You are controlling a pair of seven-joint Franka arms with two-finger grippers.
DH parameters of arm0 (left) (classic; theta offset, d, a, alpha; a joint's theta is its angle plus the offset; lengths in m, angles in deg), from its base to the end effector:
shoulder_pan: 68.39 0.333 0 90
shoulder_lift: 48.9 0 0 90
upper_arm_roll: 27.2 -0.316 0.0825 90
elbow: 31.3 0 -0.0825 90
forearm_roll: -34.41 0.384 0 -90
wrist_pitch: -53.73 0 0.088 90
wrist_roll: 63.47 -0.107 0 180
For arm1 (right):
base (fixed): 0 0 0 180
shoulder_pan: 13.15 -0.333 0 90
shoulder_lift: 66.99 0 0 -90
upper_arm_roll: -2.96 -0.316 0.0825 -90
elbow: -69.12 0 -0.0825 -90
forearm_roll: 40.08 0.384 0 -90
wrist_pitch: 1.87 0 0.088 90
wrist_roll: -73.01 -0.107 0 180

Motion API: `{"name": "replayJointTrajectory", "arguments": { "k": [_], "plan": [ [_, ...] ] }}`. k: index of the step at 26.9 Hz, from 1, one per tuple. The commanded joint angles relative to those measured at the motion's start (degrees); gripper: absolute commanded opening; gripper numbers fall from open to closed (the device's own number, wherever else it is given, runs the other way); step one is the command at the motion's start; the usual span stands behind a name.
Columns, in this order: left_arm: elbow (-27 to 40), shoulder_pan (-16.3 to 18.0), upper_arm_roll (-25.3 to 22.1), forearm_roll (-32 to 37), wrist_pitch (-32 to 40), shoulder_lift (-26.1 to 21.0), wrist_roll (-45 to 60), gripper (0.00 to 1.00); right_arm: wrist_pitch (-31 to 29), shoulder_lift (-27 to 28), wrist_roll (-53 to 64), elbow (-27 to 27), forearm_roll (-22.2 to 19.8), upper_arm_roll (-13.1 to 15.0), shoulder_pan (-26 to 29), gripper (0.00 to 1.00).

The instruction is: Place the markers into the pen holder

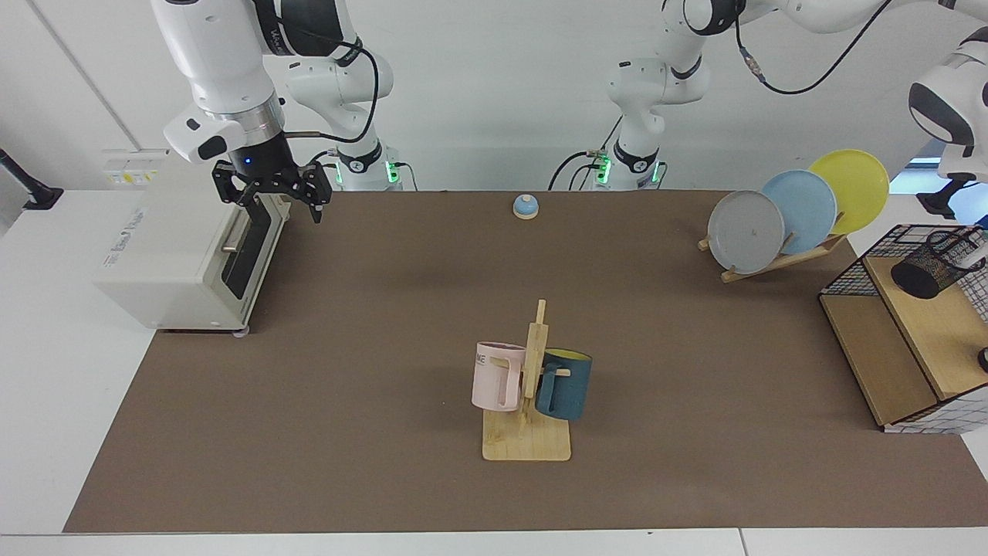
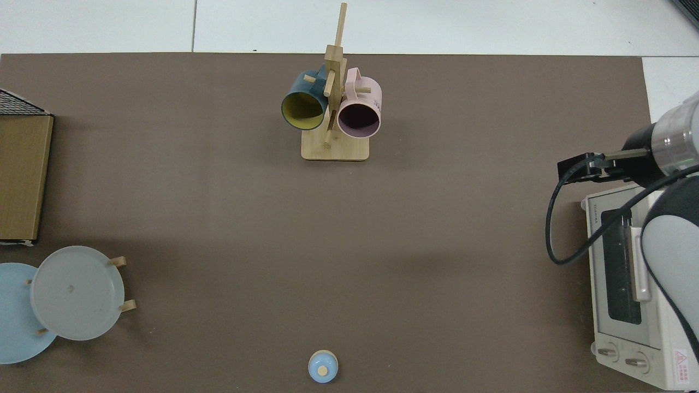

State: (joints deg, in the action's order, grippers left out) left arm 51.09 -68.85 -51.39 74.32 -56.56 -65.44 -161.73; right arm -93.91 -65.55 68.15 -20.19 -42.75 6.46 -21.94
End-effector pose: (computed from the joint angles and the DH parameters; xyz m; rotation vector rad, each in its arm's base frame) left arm 0.6070 0.2728 0.5825 -1.7963 1.6880 0.7702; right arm 0.5638 0.0478 0.6194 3.0954 0.0134 0.0414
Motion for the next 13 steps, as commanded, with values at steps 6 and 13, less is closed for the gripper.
{"name": "replayJointTrajectory", "arguments": {
  "k": [6, 13],
  "plan": [
    [-0.8, -2.0, -0.1, -1.1, 3.2, -0.5, 4.2, 1.00, 1.0, -0.4, 1.5, -0.2, 0.6, -0.7, 1.1, 1.00],
    [-1.7, -6.7, 1.1, -14.7, 14.4, -0.3, 17.3, 1.00, 1.0, -0.4, 1.6, -0.2, 0.6, -0.7, 1.2, 1.00]
  ]
}}
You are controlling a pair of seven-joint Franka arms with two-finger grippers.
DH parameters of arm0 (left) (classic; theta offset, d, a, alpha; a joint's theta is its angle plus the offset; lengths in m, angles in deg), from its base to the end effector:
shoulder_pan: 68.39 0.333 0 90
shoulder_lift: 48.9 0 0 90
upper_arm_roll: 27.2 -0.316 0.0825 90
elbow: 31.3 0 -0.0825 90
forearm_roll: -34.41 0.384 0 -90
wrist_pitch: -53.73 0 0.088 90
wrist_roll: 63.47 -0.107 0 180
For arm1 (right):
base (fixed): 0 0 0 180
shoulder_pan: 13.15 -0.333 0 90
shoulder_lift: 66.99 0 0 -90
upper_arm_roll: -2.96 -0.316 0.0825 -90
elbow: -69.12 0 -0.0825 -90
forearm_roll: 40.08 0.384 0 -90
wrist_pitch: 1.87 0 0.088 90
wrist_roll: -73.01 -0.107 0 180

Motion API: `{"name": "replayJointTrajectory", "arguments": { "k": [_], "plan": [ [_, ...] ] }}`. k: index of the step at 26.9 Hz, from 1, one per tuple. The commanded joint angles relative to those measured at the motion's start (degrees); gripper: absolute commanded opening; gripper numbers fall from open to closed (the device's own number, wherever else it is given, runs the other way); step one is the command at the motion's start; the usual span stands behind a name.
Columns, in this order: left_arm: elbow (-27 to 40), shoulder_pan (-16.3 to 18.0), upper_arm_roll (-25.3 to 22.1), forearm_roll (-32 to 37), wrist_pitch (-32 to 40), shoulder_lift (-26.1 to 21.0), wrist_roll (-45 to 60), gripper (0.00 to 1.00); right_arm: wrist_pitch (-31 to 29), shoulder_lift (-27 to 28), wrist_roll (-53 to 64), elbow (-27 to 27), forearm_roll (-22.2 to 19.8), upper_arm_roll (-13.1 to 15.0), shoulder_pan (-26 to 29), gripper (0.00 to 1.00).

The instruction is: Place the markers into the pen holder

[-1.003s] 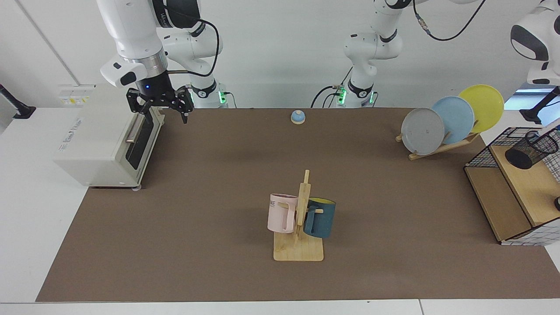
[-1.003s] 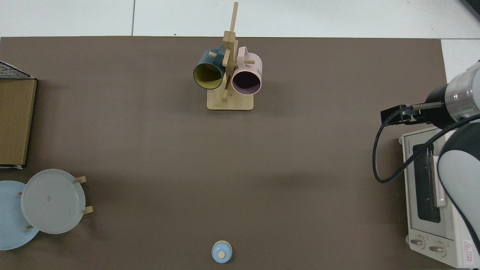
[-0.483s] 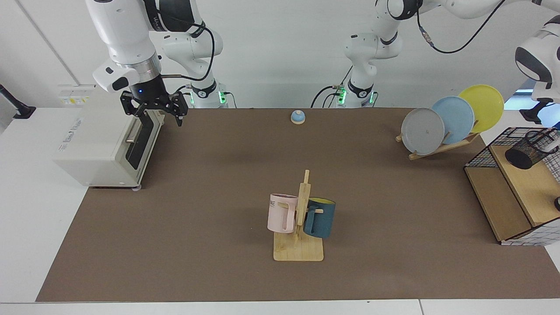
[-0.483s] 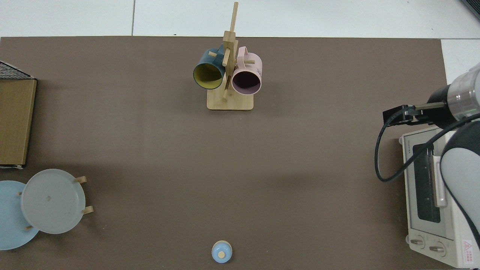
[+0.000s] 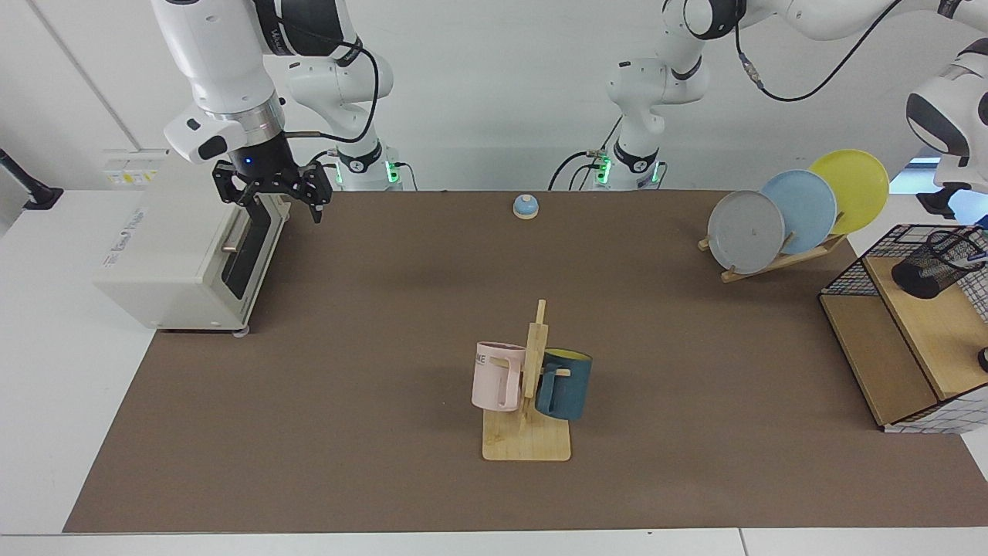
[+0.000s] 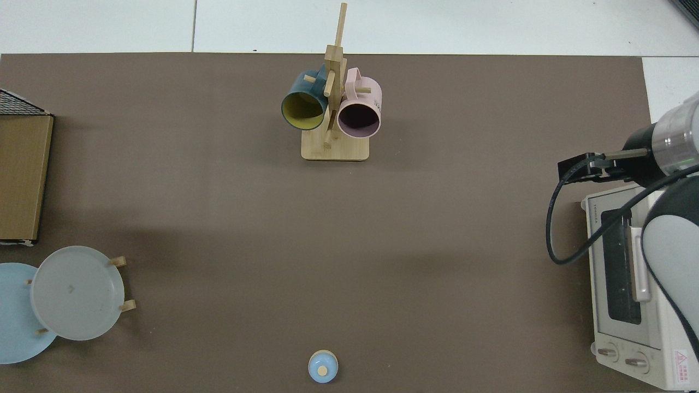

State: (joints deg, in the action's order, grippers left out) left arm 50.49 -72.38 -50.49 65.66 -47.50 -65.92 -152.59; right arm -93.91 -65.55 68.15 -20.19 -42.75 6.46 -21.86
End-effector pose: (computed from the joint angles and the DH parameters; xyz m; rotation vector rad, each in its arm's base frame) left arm 0.6135 0.2241 0.5619 -2.0670 1.6224 0.6716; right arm 0.5639 0.0470 0.6194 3.0953 0.0113 0.0413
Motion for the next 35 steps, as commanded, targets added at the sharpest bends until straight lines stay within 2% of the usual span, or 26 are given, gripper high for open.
{"name": "replayJointTrajectory", "arguments": {
  "k": [1, 4, 10, 15, 19, 25, 30, 35],
  "plan": [
    [-0.9, -3.7, 0.6, -7.6, 5.5, 0.6, 10.9, 1.00, 1.0, -0.4, 1.5, -0.2, 0.6, -0.7, 1.1, 1.00],
    [0.6, -3.9, 1.1, -13.6, 7.1, 1.5, 20.3, 1.00, 0.9, -0.4, 1.6, -0.2, 0.7, -0.7, 1.1, 1.00],
    [1.2, -5.0, 5.1, -16.8, 9.1, 2.2, 36.1, 1.00, 0.8, -0.4, 1.5, -0.2, 1.9, -0.7, 1.2, 1.00],
    [5.7, -5.6, 6.2, -26.8, 7.9, 3.8, 48.3, 1.00, 0.6, -0.3, 1.5, -0.2, 1.9, -0.6, 2.8, 1.00],
    [5.8, -6.0, 8.6, -29.2, 8.9, 3.9, 57.5, 1.00, 0.6, -0.3, 1.5, -0.2, 1.9, -0.6, 3.1, 1.00],
    [5.8, -3.8, 14.1, -31.1, 9.0, 5.9, 70.3, 1.00, 0.6, -0.3, 1.5, -0.2, 1.9, -0.7, 3.0, 1.00],
    [6.2, 1.8, 22.4, -30.9, 9.9, 8.5, 78.2, 1.00, 0.6, -0.3, 1.5, -0.2, 1.9, -0.7, 3.1, 1.00],
    [6.5, 3.5, 23.7, -30.5, 11.2, 12.3, 79.8, 1.00, 0.6, -0.3, 1.5, -0.2, 1.9, -0.7, 3.1, 1.00]
  ]
}}
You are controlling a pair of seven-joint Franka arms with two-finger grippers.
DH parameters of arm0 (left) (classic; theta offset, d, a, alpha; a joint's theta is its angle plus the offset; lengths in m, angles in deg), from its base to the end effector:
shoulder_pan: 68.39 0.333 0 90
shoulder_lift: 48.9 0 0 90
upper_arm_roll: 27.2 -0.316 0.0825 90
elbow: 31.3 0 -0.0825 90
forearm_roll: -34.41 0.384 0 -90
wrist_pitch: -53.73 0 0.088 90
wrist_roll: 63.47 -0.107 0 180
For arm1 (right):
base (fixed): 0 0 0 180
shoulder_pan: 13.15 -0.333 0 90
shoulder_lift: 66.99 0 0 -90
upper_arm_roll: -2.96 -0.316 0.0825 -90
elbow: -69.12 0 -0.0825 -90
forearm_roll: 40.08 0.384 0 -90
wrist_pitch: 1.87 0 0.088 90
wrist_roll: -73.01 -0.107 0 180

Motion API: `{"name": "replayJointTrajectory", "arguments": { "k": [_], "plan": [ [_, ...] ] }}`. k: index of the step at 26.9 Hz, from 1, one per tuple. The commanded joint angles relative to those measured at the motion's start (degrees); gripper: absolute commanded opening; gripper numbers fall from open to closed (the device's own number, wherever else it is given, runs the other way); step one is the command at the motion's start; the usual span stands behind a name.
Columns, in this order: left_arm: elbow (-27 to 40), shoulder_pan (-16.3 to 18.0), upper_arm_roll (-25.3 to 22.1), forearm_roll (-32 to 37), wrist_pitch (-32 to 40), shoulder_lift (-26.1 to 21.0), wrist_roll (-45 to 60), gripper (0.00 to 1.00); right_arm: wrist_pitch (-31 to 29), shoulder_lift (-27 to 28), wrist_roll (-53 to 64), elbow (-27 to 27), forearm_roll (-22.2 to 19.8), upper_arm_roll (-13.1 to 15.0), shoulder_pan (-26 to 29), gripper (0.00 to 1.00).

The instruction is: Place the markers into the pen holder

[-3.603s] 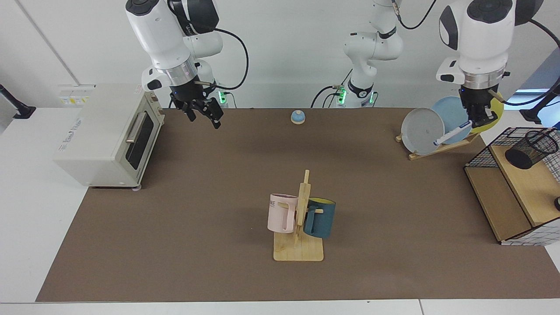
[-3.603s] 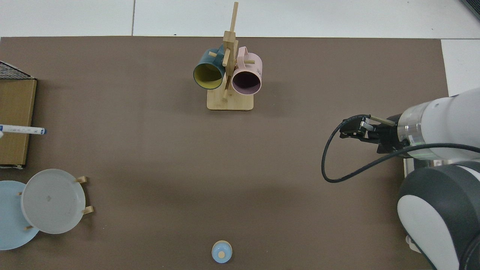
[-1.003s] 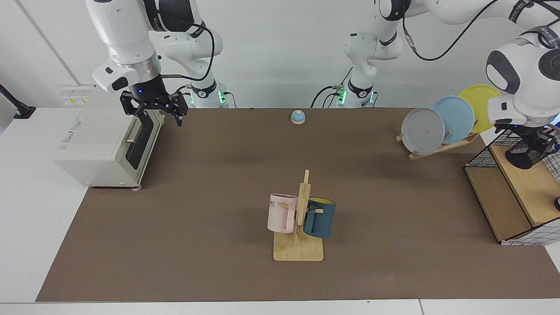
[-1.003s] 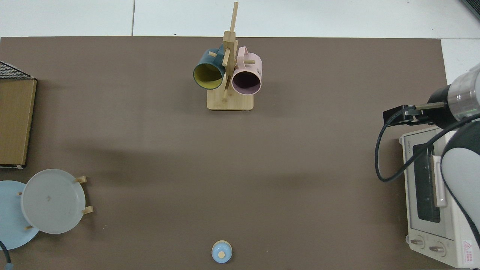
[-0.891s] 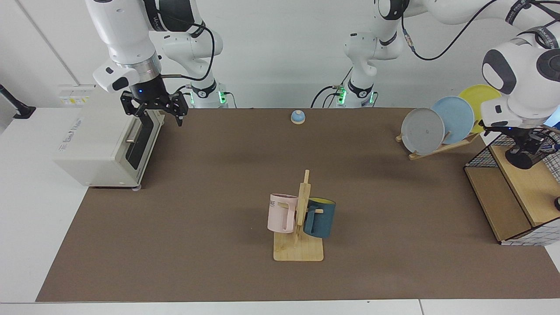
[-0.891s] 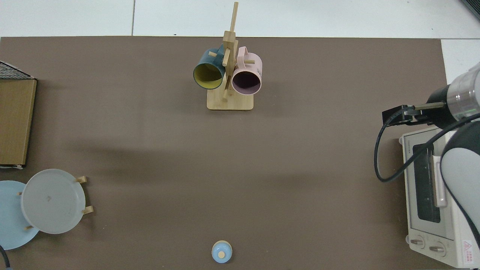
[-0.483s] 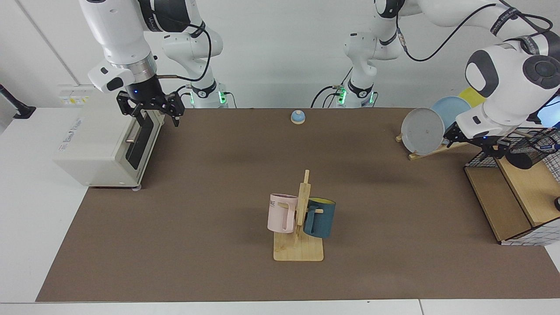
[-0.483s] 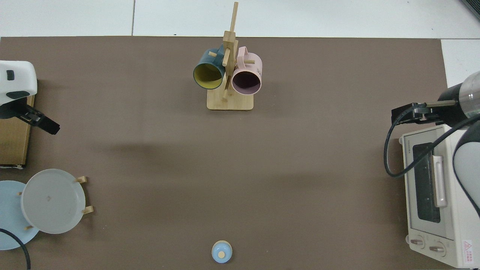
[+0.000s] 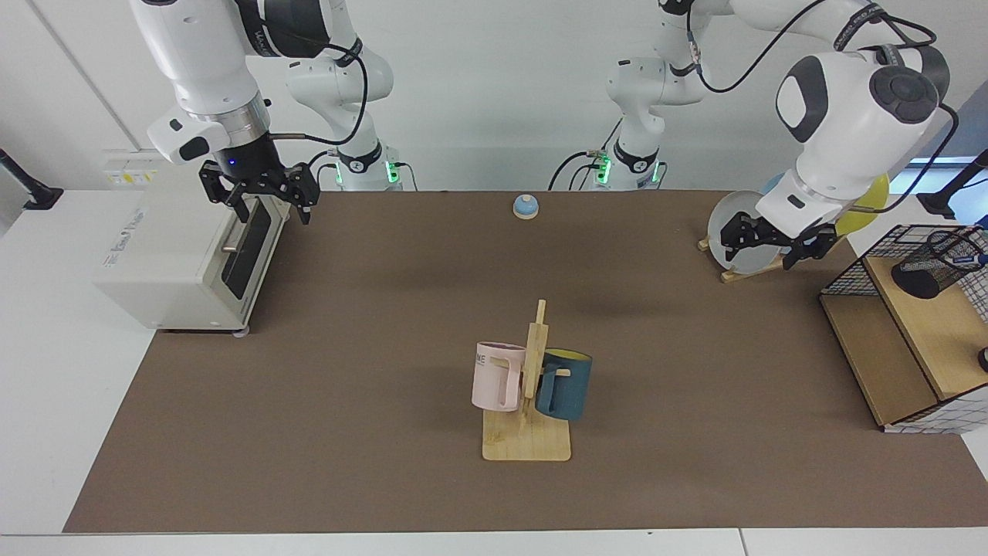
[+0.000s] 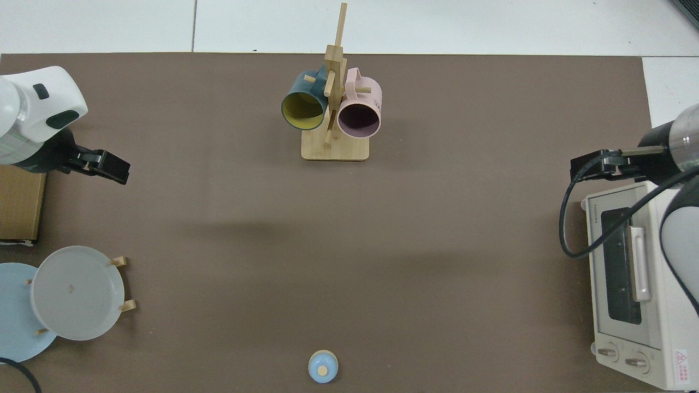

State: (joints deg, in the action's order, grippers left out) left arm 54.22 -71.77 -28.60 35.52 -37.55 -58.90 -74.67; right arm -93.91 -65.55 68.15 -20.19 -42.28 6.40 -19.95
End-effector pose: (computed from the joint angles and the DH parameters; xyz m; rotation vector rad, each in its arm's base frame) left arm 0.6058 -0.0201 0.5619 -3.1009 0.3604 0.1181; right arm 0.5651 0.0296 0.6194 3.1029 -0.0391 0.0394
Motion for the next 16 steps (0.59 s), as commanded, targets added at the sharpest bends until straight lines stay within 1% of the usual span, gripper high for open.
{"name": "replayJointTrajectory", "arguments": {
  "k": [1, 4, 9, 16],
  "plan": [
    [3.2, 3.4, 1.9, -0.4, 1.7, 6.3, 1.9, 1.00, 0.6, -0.3, 1.5, -0.2, 1.4, -0.6, 1.2, 1.00],
    [5.4, 3.6, 1.5, -0.6, 1.7, 8.5, 2.4, 1.00, 0.6, -0.3, 1.5, -0.2, 1.4, -0.6, 1.2, 1.00],
    [6.3, 3.1, 1.2, -0.5, 0.0, 7.8, 2.6, 1.00, 0.6, -0.3, 1.5, -0.2, 1.4, -0.6, 1.2, 1.00],
    [6.8, 3.4, 1.2, -0.9, -2.8, 7.8, 3.0, 1.00, 0.6, -0.3, 1.5, -0.2, 1.4, -0.6, 1.2, 1.00]
  ]
}}
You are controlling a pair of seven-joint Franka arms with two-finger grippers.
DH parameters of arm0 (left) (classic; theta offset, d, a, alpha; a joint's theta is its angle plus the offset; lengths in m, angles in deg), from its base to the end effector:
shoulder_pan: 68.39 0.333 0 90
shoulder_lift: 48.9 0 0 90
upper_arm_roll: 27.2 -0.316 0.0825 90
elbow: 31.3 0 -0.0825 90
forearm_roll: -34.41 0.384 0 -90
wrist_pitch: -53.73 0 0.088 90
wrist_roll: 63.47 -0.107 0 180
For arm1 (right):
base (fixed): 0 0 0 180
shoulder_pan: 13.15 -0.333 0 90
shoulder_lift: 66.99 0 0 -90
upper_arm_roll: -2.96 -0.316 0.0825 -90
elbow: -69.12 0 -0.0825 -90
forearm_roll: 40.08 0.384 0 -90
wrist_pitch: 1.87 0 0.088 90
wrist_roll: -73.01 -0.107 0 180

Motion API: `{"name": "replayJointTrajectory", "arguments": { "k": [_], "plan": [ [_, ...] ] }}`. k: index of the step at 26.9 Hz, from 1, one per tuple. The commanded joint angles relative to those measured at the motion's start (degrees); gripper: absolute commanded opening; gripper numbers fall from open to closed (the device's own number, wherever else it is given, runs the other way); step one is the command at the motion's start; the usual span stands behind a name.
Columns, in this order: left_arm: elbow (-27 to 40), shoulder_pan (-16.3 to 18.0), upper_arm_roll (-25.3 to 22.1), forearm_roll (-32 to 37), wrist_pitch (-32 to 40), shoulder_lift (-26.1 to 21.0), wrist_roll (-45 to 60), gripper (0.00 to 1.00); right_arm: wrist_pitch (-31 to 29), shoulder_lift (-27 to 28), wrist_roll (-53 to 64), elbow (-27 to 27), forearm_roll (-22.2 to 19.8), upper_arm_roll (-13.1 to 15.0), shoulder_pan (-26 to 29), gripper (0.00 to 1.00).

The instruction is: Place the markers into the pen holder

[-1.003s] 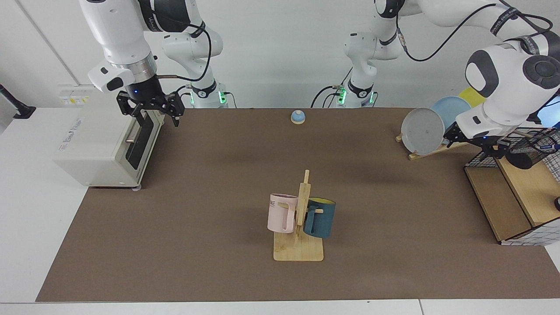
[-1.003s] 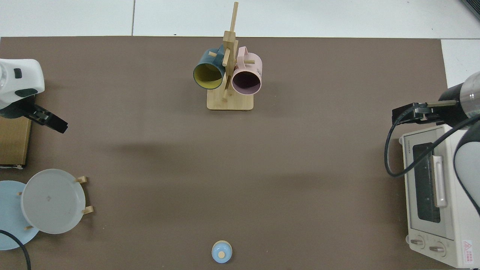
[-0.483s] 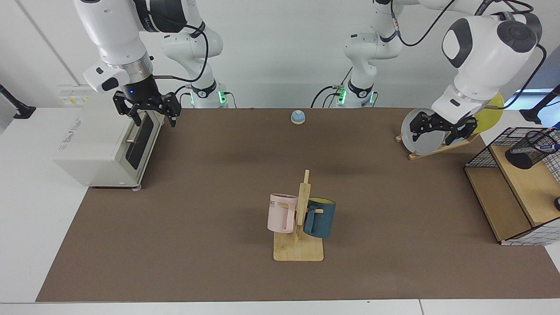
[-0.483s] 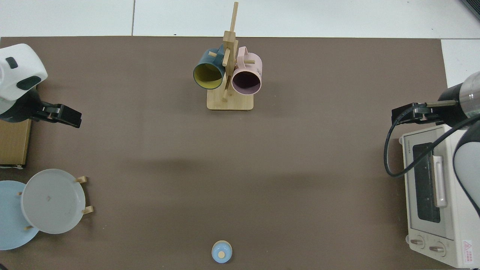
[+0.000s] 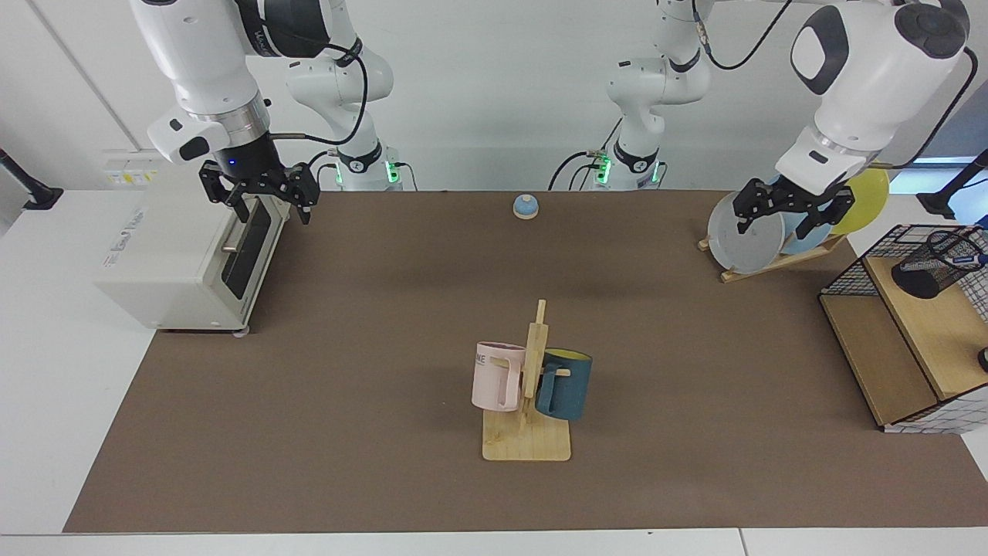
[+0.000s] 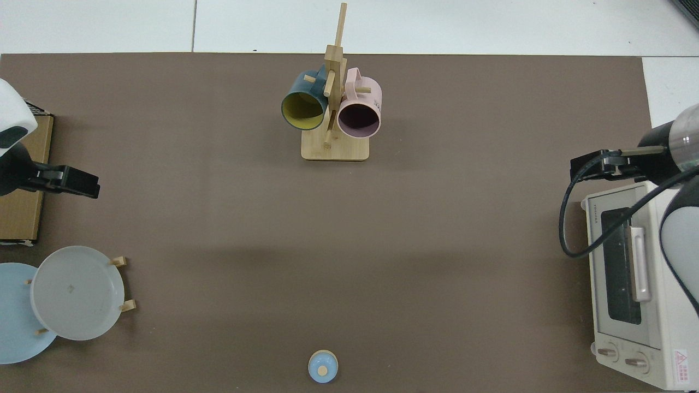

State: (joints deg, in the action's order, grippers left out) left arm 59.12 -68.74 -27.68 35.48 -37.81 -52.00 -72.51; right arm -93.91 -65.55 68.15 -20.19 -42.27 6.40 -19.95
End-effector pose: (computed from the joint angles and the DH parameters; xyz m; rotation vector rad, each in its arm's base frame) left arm 0.5721 0.0031 0.5929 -3.1153 0.2440 0.0562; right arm 0.5651 0.0296 0.6194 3.1031 -0.0391 0.0393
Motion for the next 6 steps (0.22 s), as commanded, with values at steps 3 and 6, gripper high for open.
{"name": "replayJointTrajectory", "arguments": {
  "k": [3, 6],
  "plan": [
    [1.8, 0.3, 0.3, -0.8, -2.7, 0.9, 0.9, 1.00, 1.2, -0.4, 1.5, -0.3, 1.6, -0.7, 1.1, 1.00],
    [1.9, 0.2, 0.3, -0.8, -2.7, 0.9, 0.9, 1.00, 1.3, -0.4, 1.6, -0.4, 2.8, -0.6, 1.3, 1.00]
  ]
}}
